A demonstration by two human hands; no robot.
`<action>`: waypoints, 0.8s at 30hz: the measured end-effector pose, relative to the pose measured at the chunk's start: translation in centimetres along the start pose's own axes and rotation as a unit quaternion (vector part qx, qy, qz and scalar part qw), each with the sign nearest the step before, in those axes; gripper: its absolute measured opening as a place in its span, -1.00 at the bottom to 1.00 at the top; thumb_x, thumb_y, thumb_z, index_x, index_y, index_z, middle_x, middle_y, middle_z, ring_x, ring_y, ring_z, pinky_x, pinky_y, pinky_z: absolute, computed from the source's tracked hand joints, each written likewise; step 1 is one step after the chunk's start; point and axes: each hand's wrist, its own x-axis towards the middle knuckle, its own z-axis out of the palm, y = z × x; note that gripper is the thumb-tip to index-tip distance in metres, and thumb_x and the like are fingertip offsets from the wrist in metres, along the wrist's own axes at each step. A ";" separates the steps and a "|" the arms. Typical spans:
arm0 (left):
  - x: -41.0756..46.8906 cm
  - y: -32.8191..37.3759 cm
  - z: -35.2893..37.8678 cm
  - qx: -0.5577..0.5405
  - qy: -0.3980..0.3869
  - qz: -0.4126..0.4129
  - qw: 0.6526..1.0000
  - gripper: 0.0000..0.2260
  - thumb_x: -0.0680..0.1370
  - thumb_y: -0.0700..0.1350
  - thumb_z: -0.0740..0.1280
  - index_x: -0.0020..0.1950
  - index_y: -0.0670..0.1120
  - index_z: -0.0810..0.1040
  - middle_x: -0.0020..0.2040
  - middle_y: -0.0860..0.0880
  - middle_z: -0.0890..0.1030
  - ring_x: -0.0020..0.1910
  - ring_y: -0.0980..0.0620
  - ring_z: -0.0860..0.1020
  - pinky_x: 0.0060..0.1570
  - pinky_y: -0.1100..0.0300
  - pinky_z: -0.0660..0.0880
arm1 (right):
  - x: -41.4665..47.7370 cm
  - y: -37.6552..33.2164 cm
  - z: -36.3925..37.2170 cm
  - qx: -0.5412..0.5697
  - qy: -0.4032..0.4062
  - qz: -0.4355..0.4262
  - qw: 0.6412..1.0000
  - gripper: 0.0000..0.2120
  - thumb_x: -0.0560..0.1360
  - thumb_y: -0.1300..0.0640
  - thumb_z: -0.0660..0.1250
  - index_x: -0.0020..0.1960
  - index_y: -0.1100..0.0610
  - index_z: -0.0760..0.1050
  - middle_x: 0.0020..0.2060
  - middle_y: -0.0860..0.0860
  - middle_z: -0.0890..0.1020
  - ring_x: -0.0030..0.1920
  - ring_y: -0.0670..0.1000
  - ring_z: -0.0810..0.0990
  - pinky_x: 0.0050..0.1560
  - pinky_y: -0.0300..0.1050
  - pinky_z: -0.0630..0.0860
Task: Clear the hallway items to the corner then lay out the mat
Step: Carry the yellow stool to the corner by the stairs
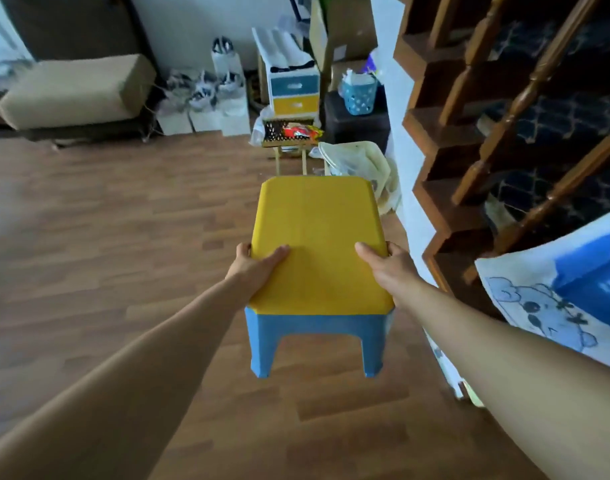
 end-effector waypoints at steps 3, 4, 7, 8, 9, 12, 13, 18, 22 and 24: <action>5.7 2.2 0.0 -0.017 0.014 -0.012 1.000 -0.25 0.33 0.30 0.42 0.40 0.04 0.25 0.25 -0.08 0.48 0.11 -0.13 0.50 0.11 0.05 0.47 | 6.5 -2.4 1.8 -0.014 -0.020 -0.002 1.000 -0.47 0.39 -0.20 0.40 0.21 0.11 0.48 0.05 0.03 0.60 0.05 0.12 0.58 0.12 0.03 0.53; 7.7 2.9 0.0 -0.023 0.018 -0.012 1.000 -0.25 0.33 0.30 0.42 0.40 0.04 0.25 0.24 -0.08 0.48 0.09 -0.12 0.50 0.11 0.05 0.47 | 8.7 -3.1 2.5 -0.014 -0.027 -0.003 1.000 -0.47 0.39 -0.21 0.39 0.21 0.11 0.48 0.06 0.04 0.60 0.05 0.11 0.58 0.10 0.00 0.53; 14.1 5.1 0.6 -0.028 0.031 -0.028 0.999 -0.26 0.33 0.30 0.42 0.40 0.07 0.24 0.22 -0.06 0.49 0.04 -0.10 0.50 0.06 0.08 0.46 | 15.9 -4.5 4.4 -0.024 -0.042 -0.002 0.999 -0.48 0.39 -0.22 0.38 0.20 0.10 0.48 0.07 0.03 0.60 0.04 0.09 0.57 0.10 -0.01 0.53; 16.3 5.8 0.9 -0.029 0.034 -0.033 0.998 -0.26 0.32 0.30 0.42 0.40 0.07 0.24 0.20 -0.06 0.49 0.05 -0.11 0.51 0.07 0.07 0.47 | 18.3 -4.9 5.0 -0.028 -0.049 0.002 0.998 -0.45 0.39 -0.23 0.38 0.22 0.10 0.47 0.08 0.03 0.60 0.06 0.09 0.57 0.12 0.01 0.52; 20.3 6.5 1.4 -0.029 0.037 -0.041 0.998 -0.26 0.32 0.31 0.42 0.39 0.07 0.24 0.19 -0.05 0.49 0.06 -0.11 0.51 0.07 0.06 0.47 | 22.4 -5.1 6.3 -0.029 -0.052 0.012 0.998 -0.43 0.39 -0.24 0.37 0.25 0.10 0.46 0.10 0.03 0.60 0.07 0.09 0.57 0.13 0.01 0.52; 25.1 7.1 1.8 -0.045 0.028 -0.048 0.997 -0.25 0.31 0.31 0.42 0.38 0.08 0.24 0.14 -0.02 0.49 0.04 -0.10 0.51 0.05 0.06 0.46 | 27.1 -5.8 7.9 -0.042 -0.062 0.012 0.997 -0.40 0.39 -0.26 0.36 0.27 0.08 0.42 0.09 -0.01 0.57 0.03 0.05 0.54 0.05 -0.06 0.49; 27.5 7.2 2.1 -0.044 0.030 -0.052 0.997 -0.26 0.30 0.32 0.42 0.37 0.08 0.24 0.12 -0.01 0.48 0.03 -0.09 0.51 0.03 0.07 0.46 | 29.5 -6.0 8.7 -0.050 -0.061 0.014 0.997 -0.40 0.39 -0.26 0.36 0.28 0.08 0.42 0.09 -0.01 0.57 0.02 0.05 0.53 0.04 -0.07 0.47; 38.6 8.6 2.8 -0.041 0.031 -0.059 0.997 -0.25 0.30 0.33 0.41 0.39 0.11 0.23 0.09 0.01 0.48 -0.03 -0.05 0.50 -0.05 0.12 0.41 | 39.4 -6.8 13.1 -0.065 -0.042 0.023 0.997 -0.40 0.39 -0.26 0.36 0.28 0.09 0.44 0.08 -0.02 0.58 0.01 0.05 0.54 -0.01 -0.09 0.46; 47.5 8.7 4.0 -0.028 0.016 -0.054 0.998 -0.23 0.31 0.34 0.39 0.42 0.12 0.19 0.14 0.01 0.47 -0.02 -0.06 0.48 -0.03 0.12 0.40 | 47.0 -6.1 16.7 -0.058 -0.031 0.017 0.998 -0.47 0.41 -0.20 0.37 0.25 0.09 0.45 0.08 0.01 0.58 -0.10 -0.03 0.49 -0.23 -0.24 0.39; 52.3 8.1 5.1 -0.019 0.012 -0.052 0.998 -0.22 0.31 0.34 0.39 0.42 0.13 0.18 0.12 0.02 0.46 -0.01 -0.06 0.48 -0.02 0.12 0.40 | 51.3 -4.9 18.5 -0.061 -0.027 0.016 0.998 -0.47 0.40 -0.22 0.38 0.23 0.09 0.46 0.10 0.02 0.59 -0.03 0.02 0.54 -0.13 -0.15 0.49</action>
